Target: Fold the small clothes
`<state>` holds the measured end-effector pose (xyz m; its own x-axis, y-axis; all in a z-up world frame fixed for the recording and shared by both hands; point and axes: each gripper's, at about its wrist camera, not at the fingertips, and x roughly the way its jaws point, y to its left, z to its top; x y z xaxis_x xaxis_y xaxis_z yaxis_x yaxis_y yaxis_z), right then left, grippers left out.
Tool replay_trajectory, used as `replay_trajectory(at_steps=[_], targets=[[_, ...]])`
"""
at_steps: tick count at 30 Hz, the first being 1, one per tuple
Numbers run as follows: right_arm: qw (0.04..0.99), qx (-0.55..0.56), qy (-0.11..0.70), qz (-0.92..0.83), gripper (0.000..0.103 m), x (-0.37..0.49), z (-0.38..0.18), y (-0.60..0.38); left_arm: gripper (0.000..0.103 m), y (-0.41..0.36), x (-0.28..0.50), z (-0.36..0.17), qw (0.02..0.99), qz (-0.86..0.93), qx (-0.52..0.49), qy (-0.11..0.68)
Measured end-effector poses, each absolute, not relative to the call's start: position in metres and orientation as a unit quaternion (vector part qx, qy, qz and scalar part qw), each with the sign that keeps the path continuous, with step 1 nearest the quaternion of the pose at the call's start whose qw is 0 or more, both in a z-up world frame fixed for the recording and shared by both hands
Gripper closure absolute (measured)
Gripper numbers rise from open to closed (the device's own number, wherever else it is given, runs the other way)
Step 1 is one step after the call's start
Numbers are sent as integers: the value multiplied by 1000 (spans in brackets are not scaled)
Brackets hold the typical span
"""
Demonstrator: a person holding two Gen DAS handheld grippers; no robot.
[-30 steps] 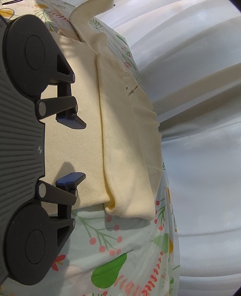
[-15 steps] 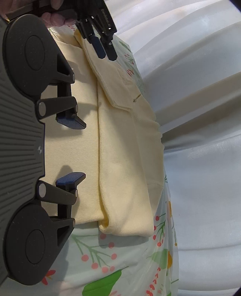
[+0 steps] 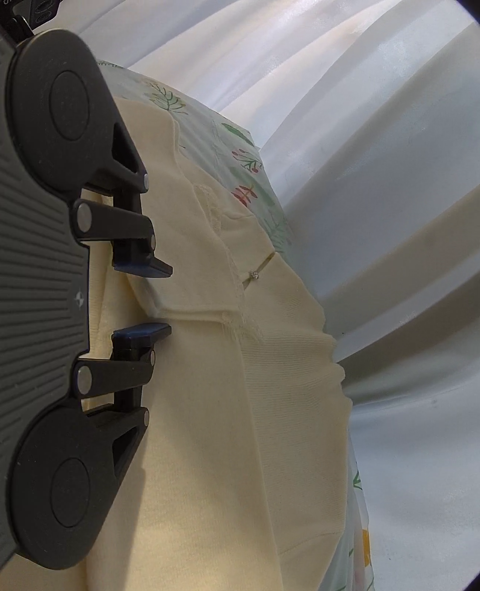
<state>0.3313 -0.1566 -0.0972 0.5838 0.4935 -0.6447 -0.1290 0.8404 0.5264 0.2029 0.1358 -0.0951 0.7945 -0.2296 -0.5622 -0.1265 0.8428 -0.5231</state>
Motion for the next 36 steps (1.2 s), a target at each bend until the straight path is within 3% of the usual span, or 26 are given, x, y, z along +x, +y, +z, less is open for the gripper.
replay_trajectory(at_steps=[3,5,16,22,32,36], targets=[[868,193,417,187,95,334,-95,-151,61,138,209,-95,904,-25,-280,321],[879,173,404,185,97,330,-89,-149,61,144,213,-93,903,-23,-289,317],[934,132,319,88,97,294,-52,-205,61,150,239,-85,903,-9,-297,310],[923,153,352,-19,97,277,-69,-269,61,140,249,-88,899,-27,-295,322],[892,263,366,4,94,280,-94,-298,61,136,259,-91,894,-37,-294,336],[906,223,361,9,96,288,-89,-284,61,133,263,-91,894,-40,-283,345]])
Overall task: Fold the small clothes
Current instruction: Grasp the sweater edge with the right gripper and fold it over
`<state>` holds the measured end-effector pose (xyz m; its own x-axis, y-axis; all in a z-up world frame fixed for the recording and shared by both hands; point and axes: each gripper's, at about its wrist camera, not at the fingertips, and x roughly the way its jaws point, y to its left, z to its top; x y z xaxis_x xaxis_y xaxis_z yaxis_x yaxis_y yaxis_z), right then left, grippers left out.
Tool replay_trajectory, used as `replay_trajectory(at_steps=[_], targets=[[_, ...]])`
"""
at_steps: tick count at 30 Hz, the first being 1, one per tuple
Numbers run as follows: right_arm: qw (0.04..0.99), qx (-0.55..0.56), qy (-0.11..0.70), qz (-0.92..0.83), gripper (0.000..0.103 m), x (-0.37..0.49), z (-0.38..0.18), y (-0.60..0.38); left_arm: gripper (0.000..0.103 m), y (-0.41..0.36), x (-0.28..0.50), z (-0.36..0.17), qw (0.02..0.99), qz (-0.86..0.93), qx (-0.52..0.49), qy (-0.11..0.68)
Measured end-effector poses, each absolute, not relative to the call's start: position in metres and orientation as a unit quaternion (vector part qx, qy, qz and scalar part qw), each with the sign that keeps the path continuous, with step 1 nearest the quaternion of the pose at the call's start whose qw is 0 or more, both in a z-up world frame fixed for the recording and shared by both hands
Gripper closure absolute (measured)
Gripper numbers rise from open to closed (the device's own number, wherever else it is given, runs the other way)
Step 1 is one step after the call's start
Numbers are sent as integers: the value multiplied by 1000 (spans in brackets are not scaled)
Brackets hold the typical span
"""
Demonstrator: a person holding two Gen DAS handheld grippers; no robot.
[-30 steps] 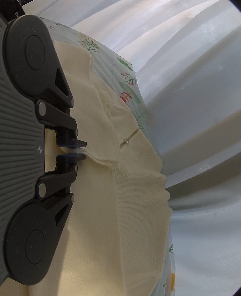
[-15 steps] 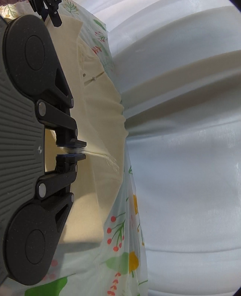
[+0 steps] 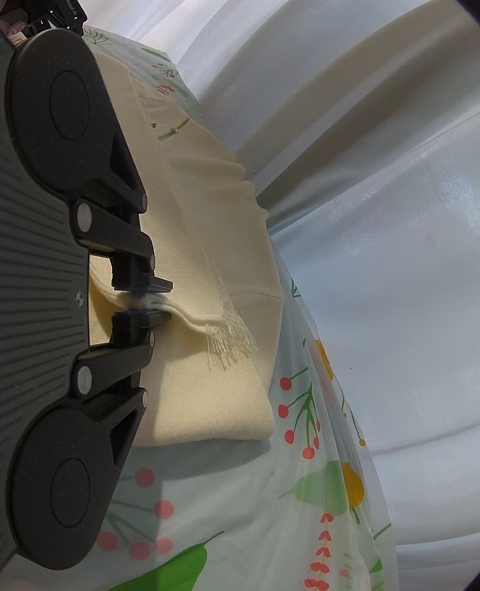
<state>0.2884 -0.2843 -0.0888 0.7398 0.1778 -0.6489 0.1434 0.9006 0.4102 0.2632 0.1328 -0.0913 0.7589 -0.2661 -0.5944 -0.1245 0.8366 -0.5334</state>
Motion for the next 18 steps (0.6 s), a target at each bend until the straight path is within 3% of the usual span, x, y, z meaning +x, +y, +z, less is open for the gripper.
replay_trajectory(at_steps=[4,18], targets=[[938,136,316,-43,97,282,-70,-274,61,132,266,-93,892,-41,-280,352],[943,3,318,-100,97,286,-83,-264,63,121,270,-93,898,-29,-254,358]])
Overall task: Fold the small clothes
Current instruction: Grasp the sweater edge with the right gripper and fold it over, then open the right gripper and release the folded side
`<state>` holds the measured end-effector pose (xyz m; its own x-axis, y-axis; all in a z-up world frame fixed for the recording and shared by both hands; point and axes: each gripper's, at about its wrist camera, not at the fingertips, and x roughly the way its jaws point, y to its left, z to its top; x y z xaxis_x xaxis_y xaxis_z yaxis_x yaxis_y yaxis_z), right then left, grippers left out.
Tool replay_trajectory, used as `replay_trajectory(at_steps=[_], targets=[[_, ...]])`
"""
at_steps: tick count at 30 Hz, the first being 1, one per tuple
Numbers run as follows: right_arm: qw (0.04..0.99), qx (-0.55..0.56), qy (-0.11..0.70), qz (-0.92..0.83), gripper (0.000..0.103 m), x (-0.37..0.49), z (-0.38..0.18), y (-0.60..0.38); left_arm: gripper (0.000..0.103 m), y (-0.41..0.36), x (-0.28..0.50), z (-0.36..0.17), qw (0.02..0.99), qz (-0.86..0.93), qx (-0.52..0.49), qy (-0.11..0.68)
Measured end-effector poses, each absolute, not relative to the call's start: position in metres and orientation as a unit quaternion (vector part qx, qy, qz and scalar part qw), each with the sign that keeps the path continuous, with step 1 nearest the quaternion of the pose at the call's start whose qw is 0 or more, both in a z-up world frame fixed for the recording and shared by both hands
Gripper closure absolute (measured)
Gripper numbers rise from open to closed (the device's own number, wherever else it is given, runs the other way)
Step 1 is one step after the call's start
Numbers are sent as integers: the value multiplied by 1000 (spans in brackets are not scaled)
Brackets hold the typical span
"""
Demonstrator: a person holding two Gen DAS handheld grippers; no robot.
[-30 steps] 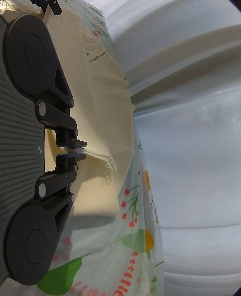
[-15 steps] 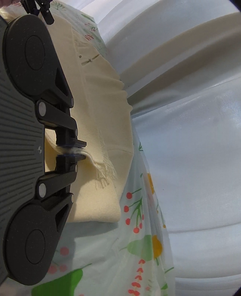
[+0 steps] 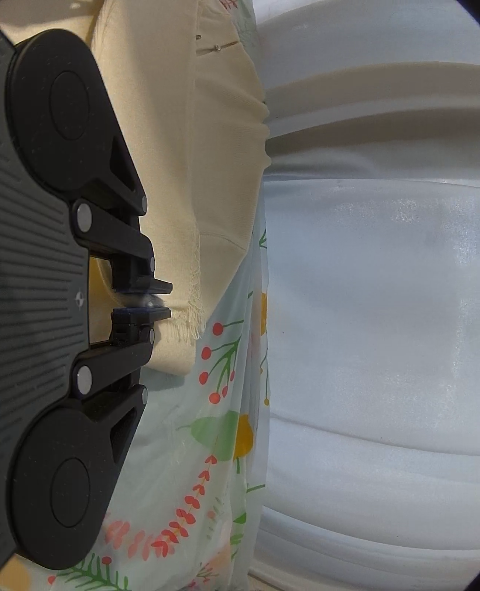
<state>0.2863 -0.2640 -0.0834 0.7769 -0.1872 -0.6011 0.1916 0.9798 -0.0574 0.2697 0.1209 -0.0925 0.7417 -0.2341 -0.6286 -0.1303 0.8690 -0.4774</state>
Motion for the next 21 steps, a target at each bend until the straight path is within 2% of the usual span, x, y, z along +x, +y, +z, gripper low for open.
replay_trajectory(at_steps=[6,7,9,11,13,18,21], targets=[[936,40,334,-102,94,275,-81,-275,61,113,262,-83,895,-67,-190,399],[936,47,331,-111,90,272,-77,-278,61,111,257,-80,895,-81,-172,403],[940,59,315,-113,87,266,-68,-280,61,104,244,-70,896,-116,-146,403],[946,60,304,-94,87,264,-60,-273,57,99,238,-61,899,-147,-142,386],[948,49,310,-51,87,268,-58,-259,51,89,240,-54,906,-159,-135,368],[940,-21,336,50,87,282,-74,-205,51,57,266,-56,926,-118,-60,354],[939,-52,335,54,87,290,-86,-189,55,46,285,-72,917,-101,-36,384]])
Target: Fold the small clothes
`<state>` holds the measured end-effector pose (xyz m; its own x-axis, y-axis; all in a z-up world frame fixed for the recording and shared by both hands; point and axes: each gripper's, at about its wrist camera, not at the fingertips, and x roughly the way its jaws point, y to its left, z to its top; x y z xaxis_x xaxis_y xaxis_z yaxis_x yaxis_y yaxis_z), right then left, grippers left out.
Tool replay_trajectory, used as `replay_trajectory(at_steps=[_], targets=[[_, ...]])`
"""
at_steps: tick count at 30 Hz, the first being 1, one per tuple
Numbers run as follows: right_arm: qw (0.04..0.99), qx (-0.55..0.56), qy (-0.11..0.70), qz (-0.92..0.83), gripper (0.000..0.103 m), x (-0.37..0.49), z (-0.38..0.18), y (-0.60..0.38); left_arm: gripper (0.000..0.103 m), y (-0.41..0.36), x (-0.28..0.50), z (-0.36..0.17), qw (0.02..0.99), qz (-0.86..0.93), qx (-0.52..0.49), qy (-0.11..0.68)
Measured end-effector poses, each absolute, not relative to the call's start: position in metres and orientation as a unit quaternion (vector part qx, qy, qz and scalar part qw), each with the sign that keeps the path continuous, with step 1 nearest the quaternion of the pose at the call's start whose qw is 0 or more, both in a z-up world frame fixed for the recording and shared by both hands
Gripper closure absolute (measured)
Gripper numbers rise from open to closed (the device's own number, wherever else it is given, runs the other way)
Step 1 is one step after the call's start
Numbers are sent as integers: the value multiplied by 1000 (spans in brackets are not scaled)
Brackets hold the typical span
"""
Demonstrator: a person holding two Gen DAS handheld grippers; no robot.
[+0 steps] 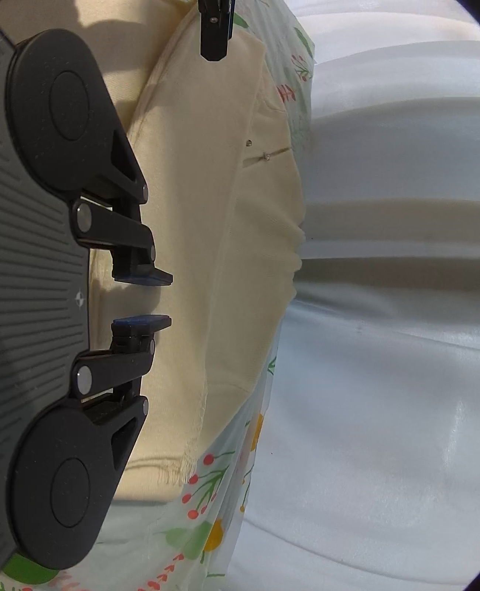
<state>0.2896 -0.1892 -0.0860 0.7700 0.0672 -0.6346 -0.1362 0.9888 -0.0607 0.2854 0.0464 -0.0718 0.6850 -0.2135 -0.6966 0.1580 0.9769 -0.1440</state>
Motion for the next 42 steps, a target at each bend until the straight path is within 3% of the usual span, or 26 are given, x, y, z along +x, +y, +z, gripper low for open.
replay_trajectory(at_steps=[11,19,26,39,41,42], targets=[[943,-59,326,43,87,315,-90,-194,54,45,307,-86,936,-79,-24,343],[945,-4,320,67,83,282,-76,-205,53,40,283,-72,934,-91,-22,344],[937,-31,341,69,82,271,-85,-205,52,34,275,-82,931,-97,-16,351],[939,-20,336,66,82,275,-86,-213,51,47,291,-79,923,-78,-85,367],[935,-12,349,58,82,266,-80,-218,45,46,284,-72,920,-75,-78,378],[934,-11,352,55,81,257,-75,-223,36,45,281,-70,918,-76,-77,381]])
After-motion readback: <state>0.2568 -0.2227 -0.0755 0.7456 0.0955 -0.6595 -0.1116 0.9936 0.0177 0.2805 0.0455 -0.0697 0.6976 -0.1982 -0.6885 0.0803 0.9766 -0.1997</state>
